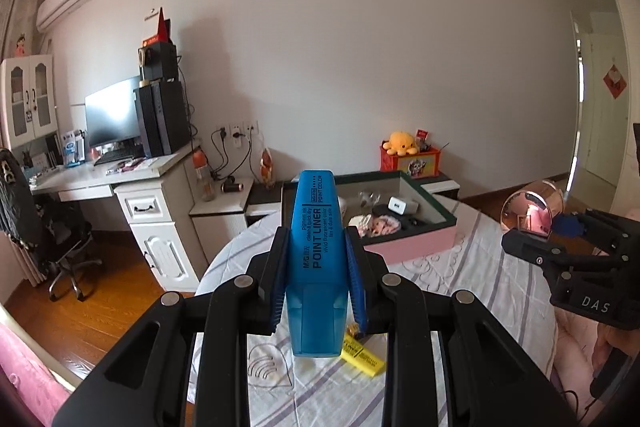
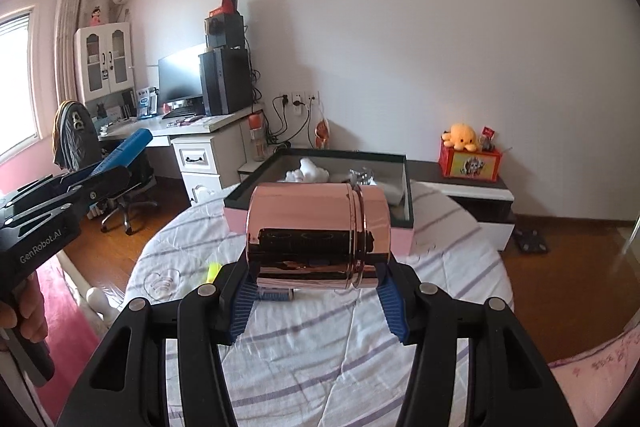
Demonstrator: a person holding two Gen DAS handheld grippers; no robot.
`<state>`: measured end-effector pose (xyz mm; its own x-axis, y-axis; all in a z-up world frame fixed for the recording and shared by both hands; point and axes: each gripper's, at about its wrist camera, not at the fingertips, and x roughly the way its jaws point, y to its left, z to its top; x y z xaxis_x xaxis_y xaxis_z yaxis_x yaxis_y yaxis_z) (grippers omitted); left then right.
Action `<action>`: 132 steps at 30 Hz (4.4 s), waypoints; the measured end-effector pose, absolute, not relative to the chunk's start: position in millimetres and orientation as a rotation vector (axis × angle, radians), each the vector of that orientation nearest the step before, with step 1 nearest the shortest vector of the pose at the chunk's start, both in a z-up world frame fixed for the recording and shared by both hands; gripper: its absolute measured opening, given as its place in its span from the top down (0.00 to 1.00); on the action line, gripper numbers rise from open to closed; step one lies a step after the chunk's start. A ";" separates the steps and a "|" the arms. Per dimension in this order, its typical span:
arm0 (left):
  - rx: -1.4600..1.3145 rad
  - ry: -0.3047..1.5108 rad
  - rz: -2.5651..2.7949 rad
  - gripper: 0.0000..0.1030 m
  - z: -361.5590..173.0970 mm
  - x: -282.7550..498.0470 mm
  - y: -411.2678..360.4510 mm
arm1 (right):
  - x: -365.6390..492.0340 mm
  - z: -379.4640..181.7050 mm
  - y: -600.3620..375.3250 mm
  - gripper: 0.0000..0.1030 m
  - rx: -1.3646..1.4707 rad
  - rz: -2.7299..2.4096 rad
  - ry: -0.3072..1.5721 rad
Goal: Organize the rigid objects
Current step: 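Carry the copper can and blue highlighter into the pink box and open both grippers, then move both tools back toward the yellow highlighter and blue-gold box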
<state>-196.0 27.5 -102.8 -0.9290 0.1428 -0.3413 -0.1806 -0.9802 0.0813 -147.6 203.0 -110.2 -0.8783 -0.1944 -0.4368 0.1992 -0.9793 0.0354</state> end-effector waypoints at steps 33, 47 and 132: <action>-0.834 0.252 2.791 0.74 -164.1 -440.3 81.1 | -344.0 -143.5 227.3 0.46 0.861 -2.834 0.092; -0.899 0.202 2.790 0.72 -208.2 -460.6 77.2 | -387.9 -208.5 219.6 0.46 1.029 -2.769 0.044; -0.377 0.188 3.053 0.00 -77.2 -121.4 27.4 | -79.6 -86.0 193.5 0.00 0.507 -2.921 0.014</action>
